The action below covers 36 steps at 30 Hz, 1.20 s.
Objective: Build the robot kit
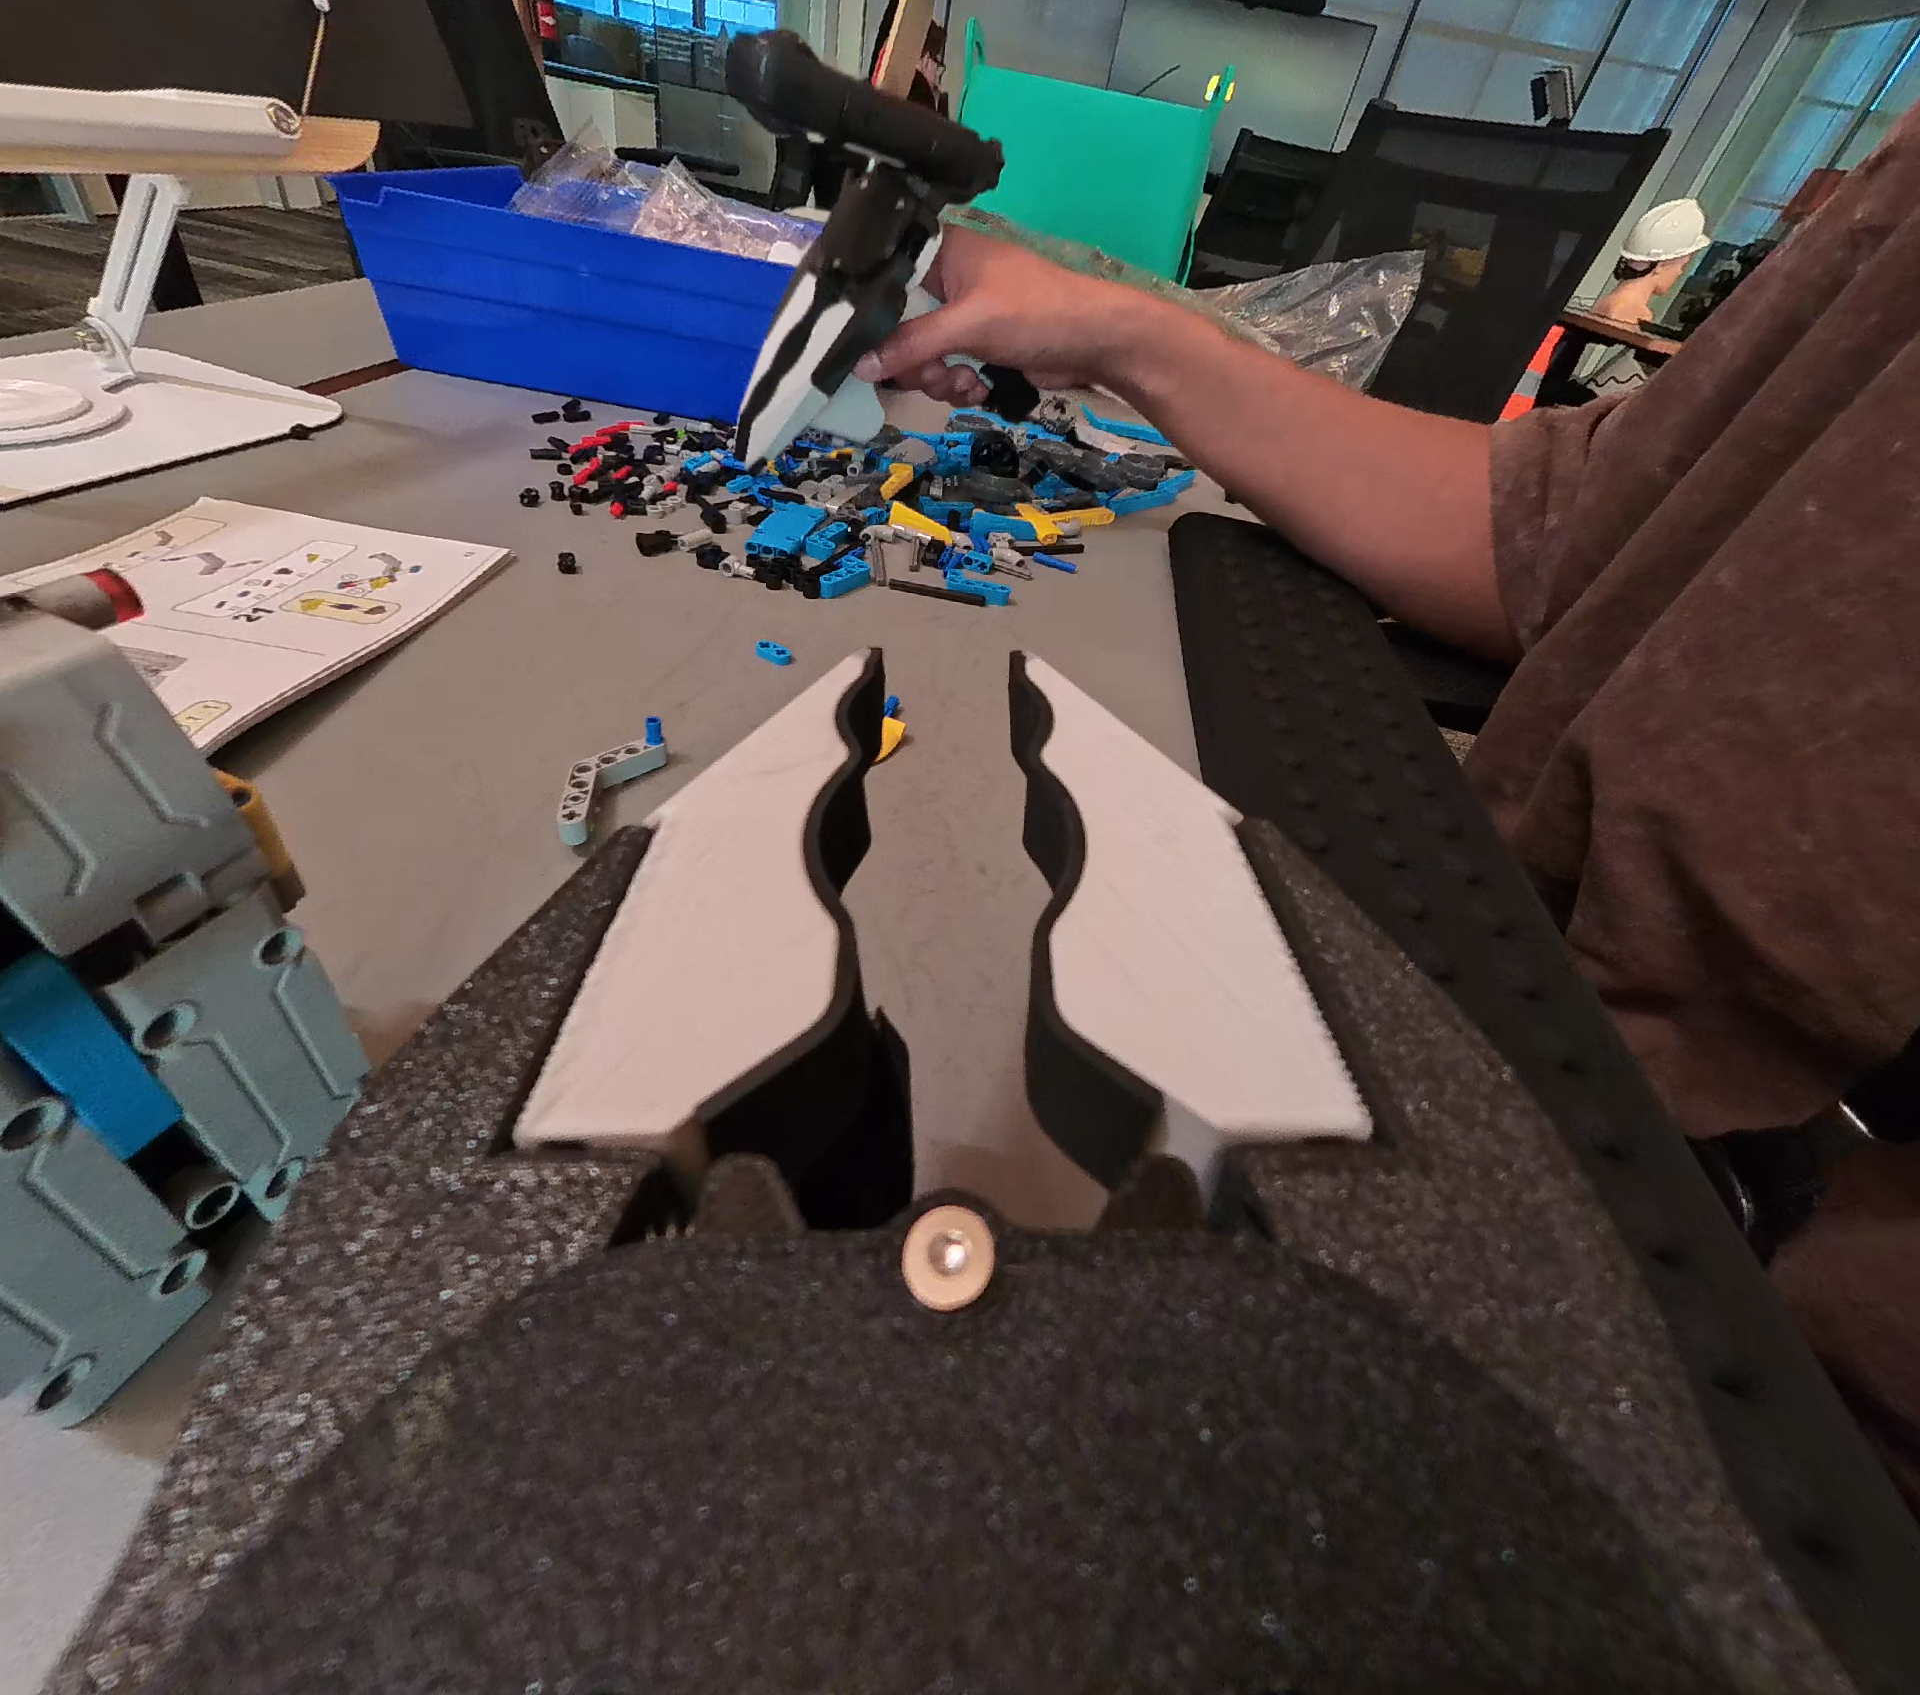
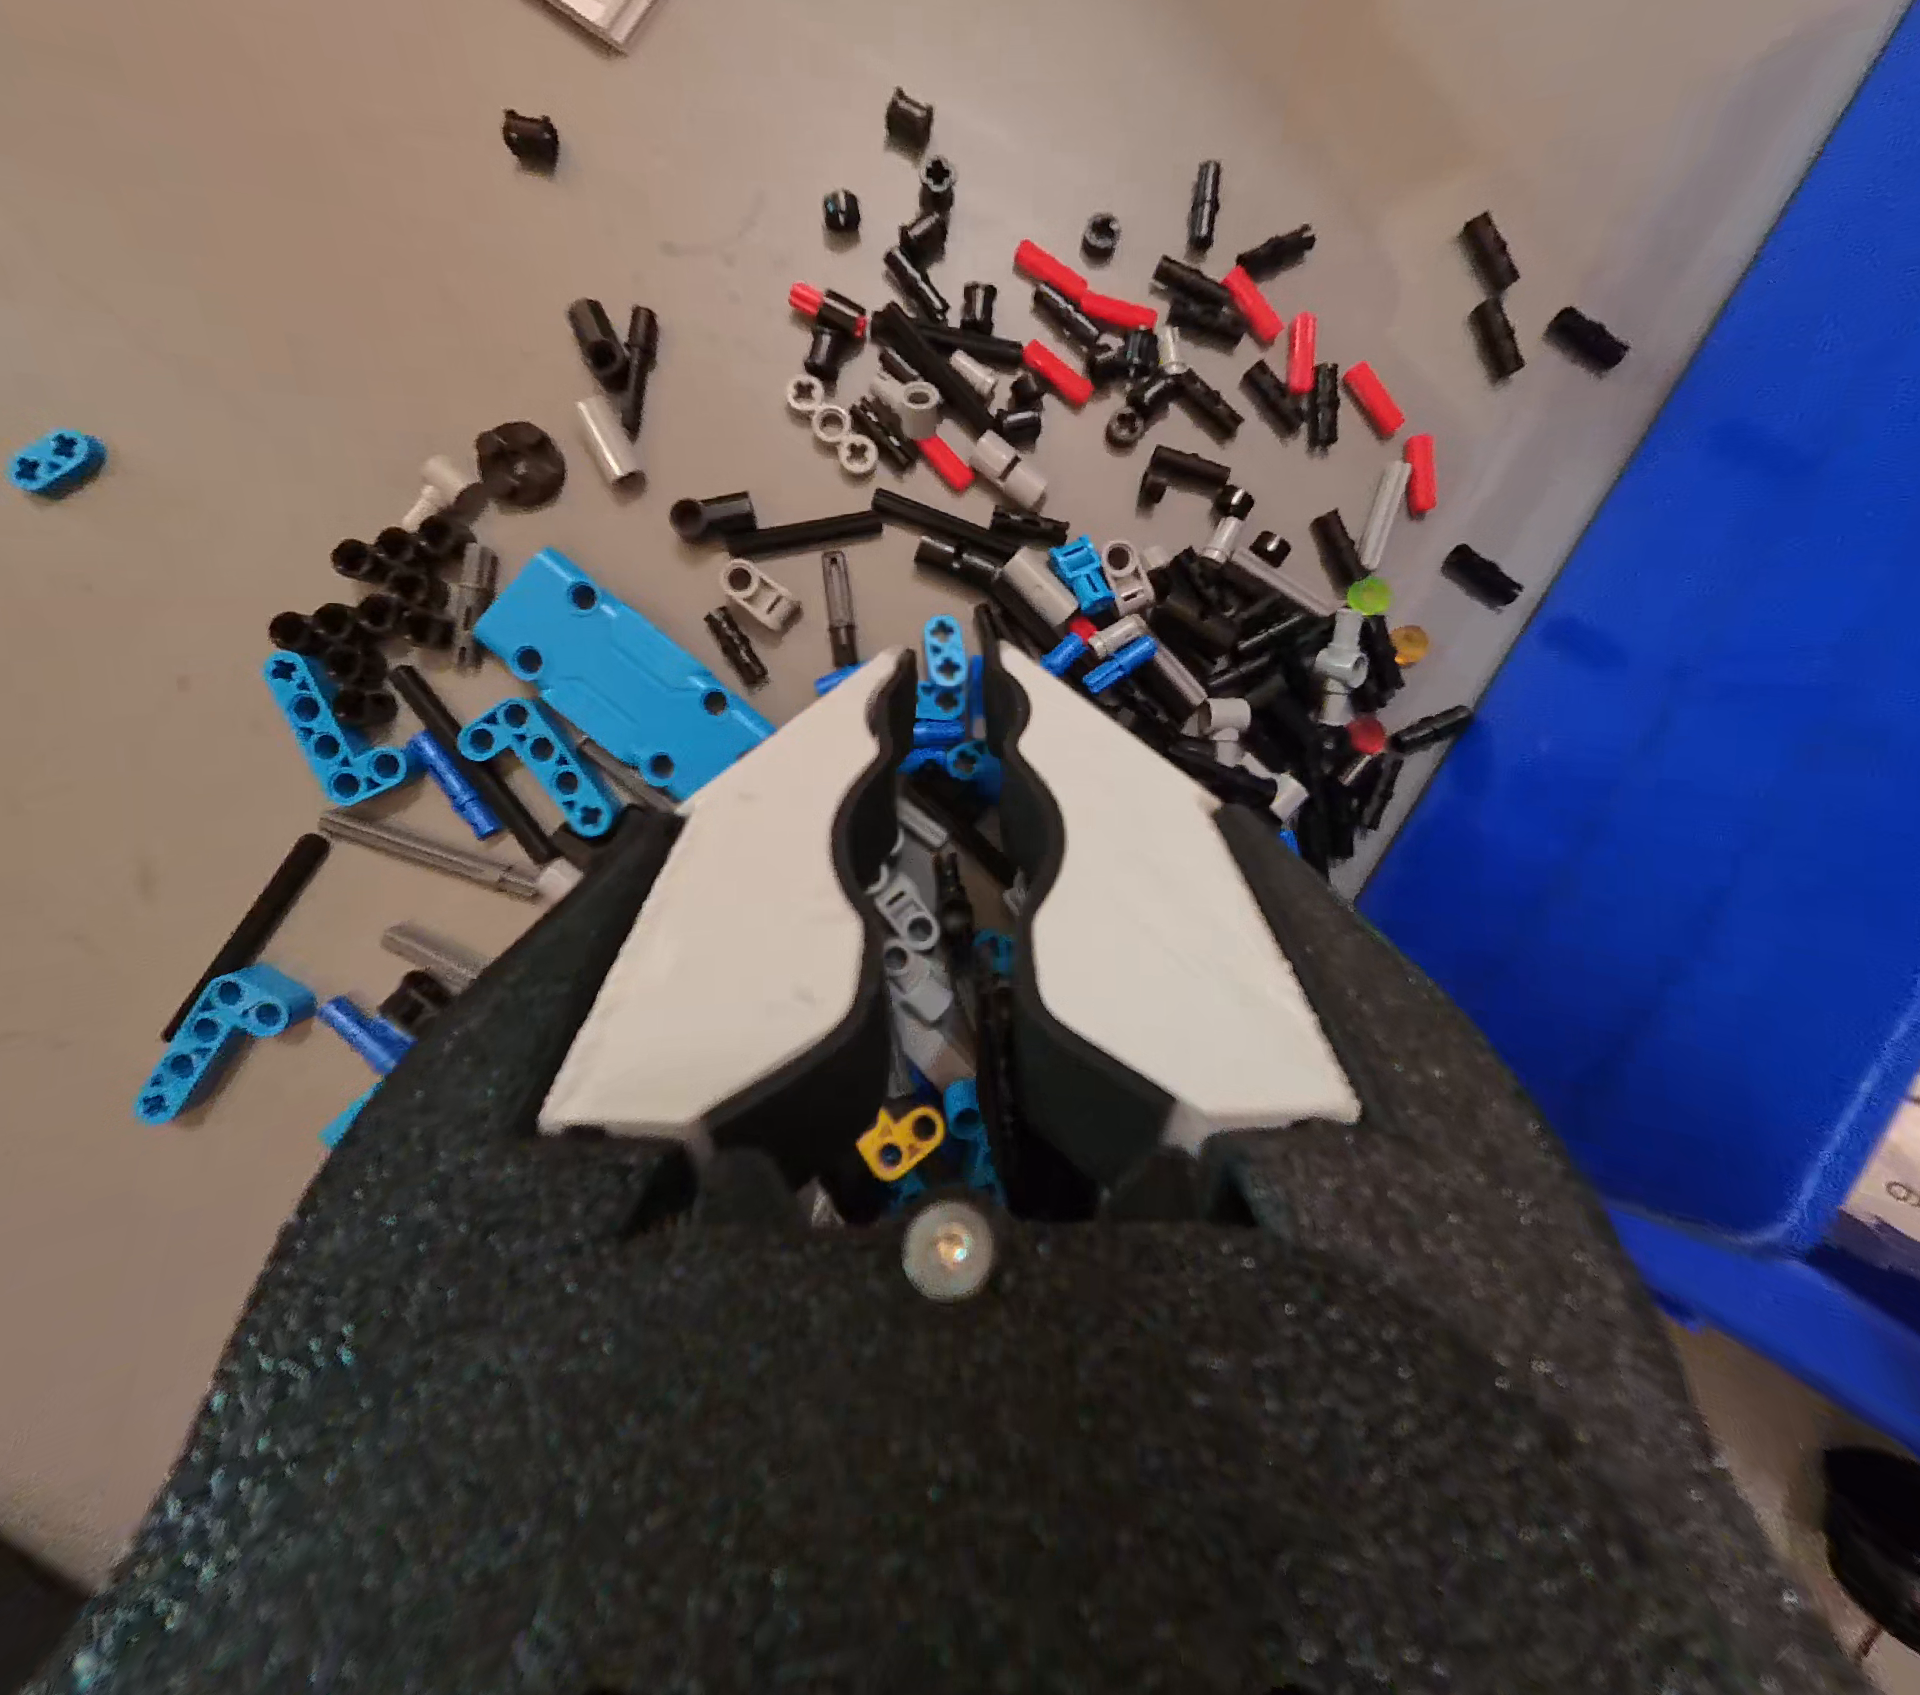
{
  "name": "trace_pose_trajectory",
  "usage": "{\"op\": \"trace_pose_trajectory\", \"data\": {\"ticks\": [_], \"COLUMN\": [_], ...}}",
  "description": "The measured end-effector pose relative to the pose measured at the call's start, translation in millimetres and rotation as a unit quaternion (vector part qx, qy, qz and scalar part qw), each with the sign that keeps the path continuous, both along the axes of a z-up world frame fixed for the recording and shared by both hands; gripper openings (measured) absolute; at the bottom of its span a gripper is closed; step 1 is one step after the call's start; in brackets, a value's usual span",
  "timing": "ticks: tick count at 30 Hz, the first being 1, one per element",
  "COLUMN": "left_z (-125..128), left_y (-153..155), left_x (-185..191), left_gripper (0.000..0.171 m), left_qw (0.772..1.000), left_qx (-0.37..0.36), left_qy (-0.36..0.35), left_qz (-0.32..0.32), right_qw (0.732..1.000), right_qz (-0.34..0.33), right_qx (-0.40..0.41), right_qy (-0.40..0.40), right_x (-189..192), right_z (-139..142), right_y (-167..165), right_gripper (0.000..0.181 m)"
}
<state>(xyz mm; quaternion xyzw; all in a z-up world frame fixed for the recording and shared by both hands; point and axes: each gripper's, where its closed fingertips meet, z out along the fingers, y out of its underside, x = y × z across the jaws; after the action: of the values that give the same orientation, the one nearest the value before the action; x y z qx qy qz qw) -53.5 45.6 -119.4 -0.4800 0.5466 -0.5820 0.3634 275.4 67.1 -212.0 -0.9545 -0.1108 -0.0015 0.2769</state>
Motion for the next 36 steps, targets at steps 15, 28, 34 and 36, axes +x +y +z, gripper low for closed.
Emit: {"op": "trace_pose_trajectory", "data": {"ticks": [15,28,34,36], "left_z": [0,0,0,0], "left_y": [0,-1,-1,-1], "left_x": [0,0,0,0], "left_gripper": [0.024,0.024,0.024,0.024], "left_qw": [1.000,1.000,1.000,1.000], "left_qx": [0.001,0.005,0.004,0.004], "left_qy": [0.001,0.000,0.000,0.000], "left_qz": [-0.001,-0.001,-0.001,-0.001], "right_qw": [1.000,0.947,0.941,0.943], "right_qz": [0.025,0.292,0.309,0.307], "right_qx": [0.018,-0.067,-0.092,-0.099], "right_qy": [-0.005,0.119,0.101,0.088], "right_x": [-15,-177,-183,-180], "right_z": [17,15,-3,-10], "right_y": [4,-21,-24,-24], "right_gripper": [0.007,0.007,0.007,0.009]}}
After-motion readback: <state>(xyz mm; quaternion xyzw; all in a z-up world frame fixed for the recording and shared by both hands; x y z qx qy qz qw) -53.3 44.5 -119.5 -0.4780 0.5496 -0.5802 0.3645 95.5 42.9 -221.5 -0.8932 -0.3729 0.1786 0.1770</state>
